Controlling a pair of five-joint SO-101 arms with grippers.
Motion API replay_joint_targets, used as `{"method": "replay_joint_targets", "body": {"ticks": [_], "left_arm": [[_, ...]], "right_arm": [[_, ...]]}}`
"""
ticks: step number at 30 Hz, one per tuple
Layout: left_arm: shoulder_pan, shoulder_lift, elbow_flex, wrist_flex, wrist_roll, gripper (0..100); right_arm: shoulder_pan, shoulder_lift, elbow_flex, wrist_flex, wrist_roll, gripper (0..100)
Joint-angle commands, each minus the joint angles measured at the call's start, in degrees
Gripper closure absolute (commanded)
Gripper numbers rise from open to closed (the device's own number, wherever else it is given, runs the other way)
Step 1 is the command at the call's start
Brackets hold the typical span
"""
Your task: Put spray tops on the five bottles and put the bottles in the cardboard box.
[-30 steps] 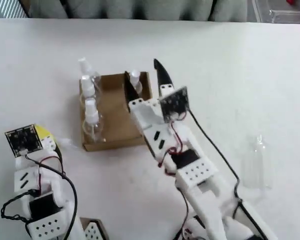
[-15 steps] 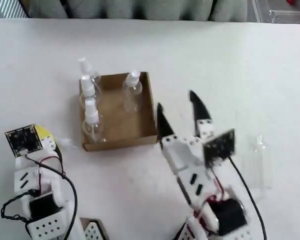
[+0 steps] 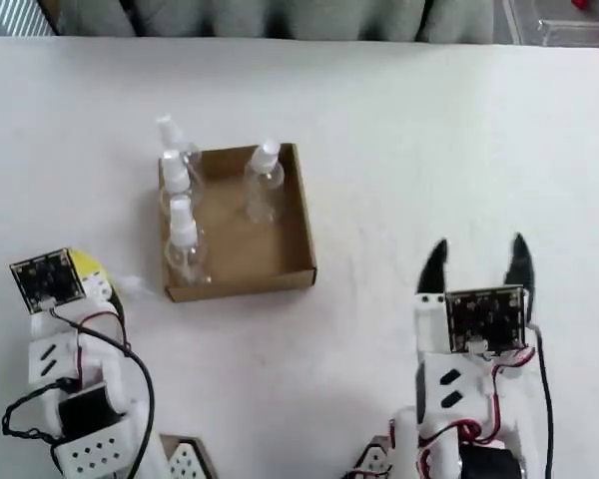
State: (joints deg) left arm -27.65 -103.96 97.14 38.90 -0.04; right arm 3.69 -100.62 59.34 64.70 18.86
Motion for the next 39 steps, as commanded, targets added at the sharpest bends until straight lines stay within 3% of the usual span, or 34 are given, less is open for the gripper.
{"method": "replay_joint_targets", "body": {"ticks": [1,6,17,39], "left_arm": [[0.04,-0.57,-0.18,0.79,0.70,95],[1.45,-0.57,-0.18,0.97,0.53,95],[1.54,-0.57,-0.18,2.11,0.44,95],[1.54,-0.57,-0.18,2.11,0.44,95]], "right_arm": [[8.66,3.65,-0.09,2.15,7.03,75.5],[17.27,17.10,-0.35,3.21,11.34,75.5],[25.63,41.80,-3.87,3.38,17.32,75.2],[29.14,86.20,-28.48,3.12,16.70,75.2]]}}
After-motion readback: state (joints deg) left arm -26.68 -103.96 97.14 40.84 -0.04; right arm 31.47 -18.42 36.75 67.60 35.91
